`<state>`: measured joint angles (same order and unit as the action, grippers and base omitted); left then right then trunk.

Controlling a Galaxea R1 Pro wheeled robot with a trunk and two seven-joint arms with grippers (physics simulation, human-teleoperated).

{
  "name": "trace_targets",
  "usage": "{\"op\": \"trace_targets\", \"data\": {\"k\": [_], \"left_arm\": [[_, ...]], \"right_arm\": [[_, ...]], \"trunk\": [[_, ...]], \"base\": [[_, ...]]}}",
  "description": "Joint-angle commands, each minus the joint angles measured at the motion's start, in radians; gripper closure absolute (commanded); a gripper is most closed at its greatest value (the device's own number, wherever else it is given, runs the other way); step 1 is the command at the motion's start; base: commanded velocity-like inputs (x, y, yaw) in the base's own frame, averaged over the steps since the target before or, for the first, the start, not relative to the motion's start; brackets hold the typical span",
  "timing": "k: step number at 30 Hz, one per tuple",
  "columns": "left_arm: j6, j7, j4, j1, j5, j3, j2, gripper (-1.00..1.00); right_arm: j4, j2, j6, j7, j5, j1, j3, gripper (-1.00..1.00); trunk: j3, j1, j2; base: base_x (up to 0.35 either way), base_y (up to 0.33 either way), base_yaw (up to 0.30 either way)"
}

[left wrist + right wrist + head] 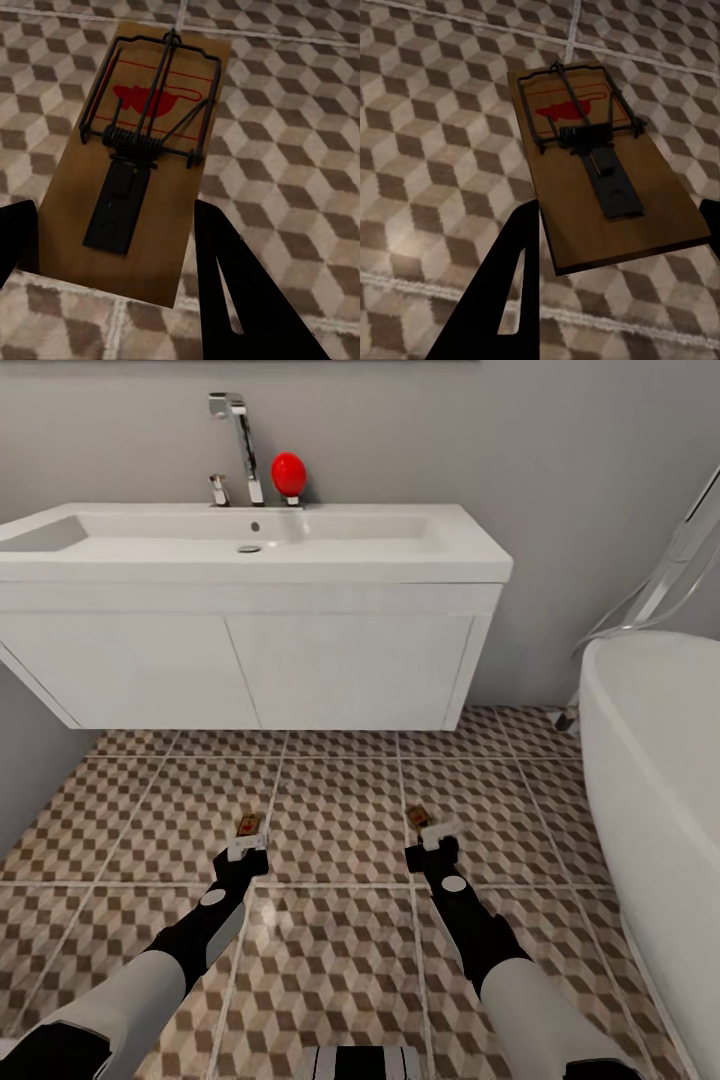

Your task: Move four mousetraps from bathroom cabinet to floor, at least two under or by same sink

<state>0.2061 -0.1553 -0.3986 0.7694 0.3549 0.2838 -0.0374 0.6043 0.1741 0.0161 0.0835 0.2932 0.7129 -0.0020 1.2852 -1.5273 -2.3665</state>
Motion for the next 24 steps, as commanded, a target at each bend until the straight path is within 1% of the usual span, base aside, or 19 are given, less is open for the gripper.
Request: {"op": "trace_targets", "data": {"k": [1,19,24], "left_arm": [[0.003,-0.012,0.000,0.001,0.003,0.009,-0.001,1.00],[0.003,-0.012,0.000,0.001,0.003,0.009,-0.001,1.00],[0.003,-0.012,0.000,0.001,0.003,0.009,-0.001,1.00]], "right_arm": [[0.000,0.000,0.001,0.003,0.007,0.000,0.000,1.00],[0.000,0.000,0.001,0.002,0.007,0.000,0.001,1.00],[0.000,0.000,0.001,0.002,0.007,0.000,0.000,1.00]], "trunk": [[0.006,-0.004,-0.008],[0.091,-0.073,-0.134],[0.118,-0.075,-0.135]], "base": [[0.000,0.000,0.000],[0.000,0.000,0.000],[0.000,0.000,0.000]]}}
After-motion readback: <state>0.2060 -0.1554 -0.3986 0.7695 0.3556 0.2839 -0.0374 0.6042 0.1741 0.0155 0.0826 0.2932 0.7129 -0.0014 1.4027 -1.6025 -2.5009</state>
